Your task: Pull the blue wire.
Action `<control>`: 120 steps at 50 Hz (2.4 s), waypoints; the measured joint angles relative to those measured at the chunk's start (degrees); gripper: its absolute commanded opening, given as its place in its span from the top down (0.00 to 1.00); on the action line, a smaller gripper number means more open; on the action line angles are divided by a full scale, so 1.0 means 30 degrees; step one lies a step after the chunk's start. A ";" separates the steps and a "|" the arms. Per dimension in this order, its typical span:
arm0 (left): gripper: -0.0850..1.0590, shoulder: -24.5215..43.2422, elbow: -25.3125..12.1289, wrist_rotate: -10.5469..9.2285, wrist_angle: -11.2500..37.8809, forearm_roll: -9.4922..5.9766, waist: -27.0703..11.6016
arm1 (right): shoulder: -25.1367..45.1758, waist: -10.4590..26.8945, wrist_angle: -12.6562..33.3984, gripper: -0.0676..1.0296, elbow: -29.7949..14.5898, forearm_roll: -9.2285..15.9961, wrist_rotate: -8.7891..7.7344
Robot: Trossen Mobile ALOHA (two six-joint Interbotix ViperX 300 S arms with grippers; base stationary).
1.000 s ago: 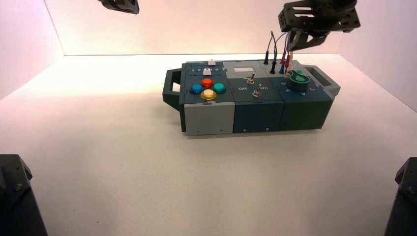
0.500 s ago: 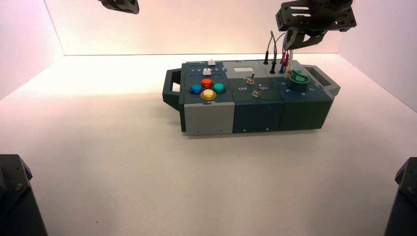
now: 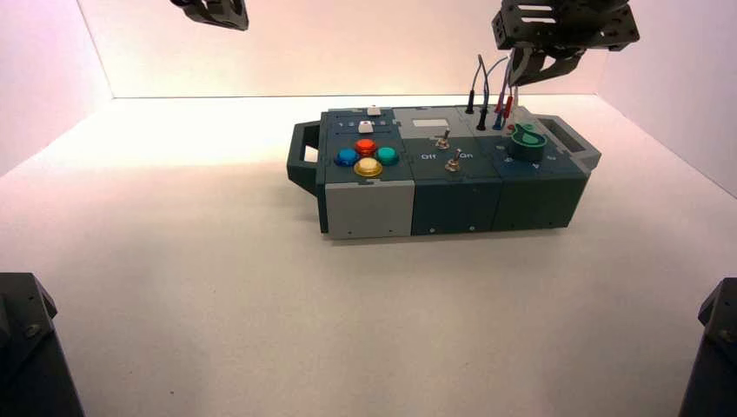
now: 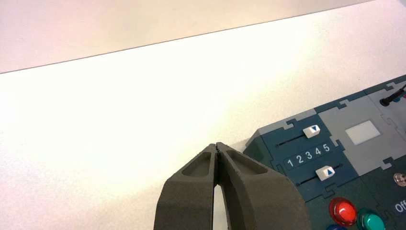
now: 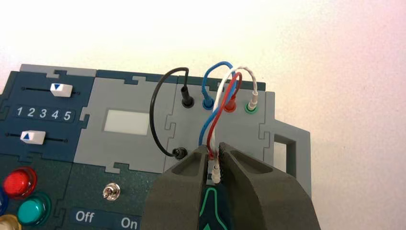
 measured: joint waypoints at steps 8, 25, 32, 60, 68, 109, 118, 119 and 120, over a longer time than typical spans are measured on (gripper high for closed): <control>0.95 0.0117 -0.0059 0.0000 -0.0029 0.0000 0.0000 | -0.0117 0.0176 0.0176 0.81 0.0000 0.0117 0.0029; 0.95 0.0117 -0.0088 0.0029 -0.0117 -0.0029 0.0000 | -0.0820 0.0674 0.0586 0.81 0.0059 0.0586 0.0088; 0.95 0.0146 -0.0059 0.0029 -0.0117 -0.0029 0.0000 | -0.1025 0.0703 0.0645 0.81 0.0117 0.0586 0.0088; 0.95 0.0117 -0.0059 0.0088 -0.0117 0.0000 0.0000 | 0.0352 0.0703 -0.0498 0.81 0.0264 0.0586 0.0117; 0.95 0.0117 -0.0088 0.0088 -0.0117 0.0000 0.0000 | 0.0498 0.0703 -0.0762 0.81 0.0264 0.0615 0.0117; 0.95 0.0117 -0.0059 0.0322 0.0000 0.0029 0.0000 | 0.1846 0.0264 -0.0820 0.81 -0.0498 0.0264 0.0059; 0.95 0.0117 -0.0088 0.0381 0.0029 0.0059 0.0000 | 0.1846 0.0176 -0.0820 0.81 -0.0498 0.0205 0.0059; 0.95 0.0117 -0.0088 0.0410 0.0029 0.0029 0.0000 | 0.1846 0.0176 -0.0820 0.81 -0.0498 0.0205 0.0059; 0.95 0.0117 -0.0059 0.0410 0.0000 0.0029 0.0000 | 0.1846 0.0176 -0.0820 0.81 -0.0498 0.0205 0.0059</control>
